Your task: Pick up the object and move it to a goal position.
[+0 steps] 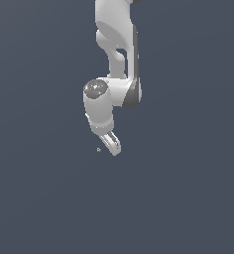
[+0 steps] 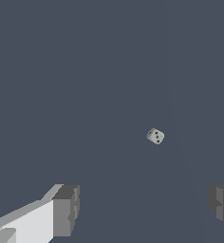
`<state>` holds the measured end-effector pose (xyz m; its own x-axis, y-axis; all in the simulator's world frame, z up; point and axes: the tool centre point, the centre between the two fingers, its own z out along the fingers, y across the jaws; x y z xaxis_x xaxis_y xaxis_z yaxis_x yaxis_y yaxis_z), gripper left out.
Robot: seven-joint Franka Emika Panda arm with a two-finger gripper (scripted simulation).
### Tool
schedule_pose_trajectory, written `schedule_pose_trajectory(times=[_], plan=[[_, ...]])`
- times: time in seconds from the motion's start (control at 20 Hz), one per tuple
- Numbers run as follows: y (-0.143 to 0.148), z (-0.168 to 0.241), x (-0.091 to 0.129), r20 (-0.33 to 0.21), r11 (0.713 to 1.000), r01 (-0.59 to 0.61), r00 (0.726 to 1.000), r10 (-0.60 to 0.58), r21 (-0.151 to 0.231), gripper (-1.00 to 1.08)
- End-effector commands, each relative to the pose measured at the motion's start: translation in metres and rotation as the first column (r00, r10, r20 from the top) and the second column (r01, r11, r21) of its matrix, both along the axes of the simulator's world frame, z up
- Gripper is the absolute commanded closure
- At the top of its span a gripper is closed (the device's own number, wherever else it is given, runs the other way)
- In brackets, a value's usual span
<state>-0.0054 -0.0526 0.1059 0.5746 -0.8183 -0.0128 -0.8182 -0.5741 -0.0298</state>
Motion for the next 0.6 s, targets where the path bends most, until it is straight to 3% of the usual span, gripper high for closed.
schedule_pose_trajectory(times=[0.0, 0.2, 0.55], plan=[[-0.006, -0.007, -0.002, -0.005, 0.997, 0.083, 0.997, -0.083, -0.002, -0.92], [-0.015, -0.019, -0.005, -0.011, 0.977, 0.212, 0.977, -0.212, -0.006, -0.92], [-0.03, -0.035, -0.01, -0.017, 0.918, 0.395, 0.918, -0.395, -0.017, -0.92]])
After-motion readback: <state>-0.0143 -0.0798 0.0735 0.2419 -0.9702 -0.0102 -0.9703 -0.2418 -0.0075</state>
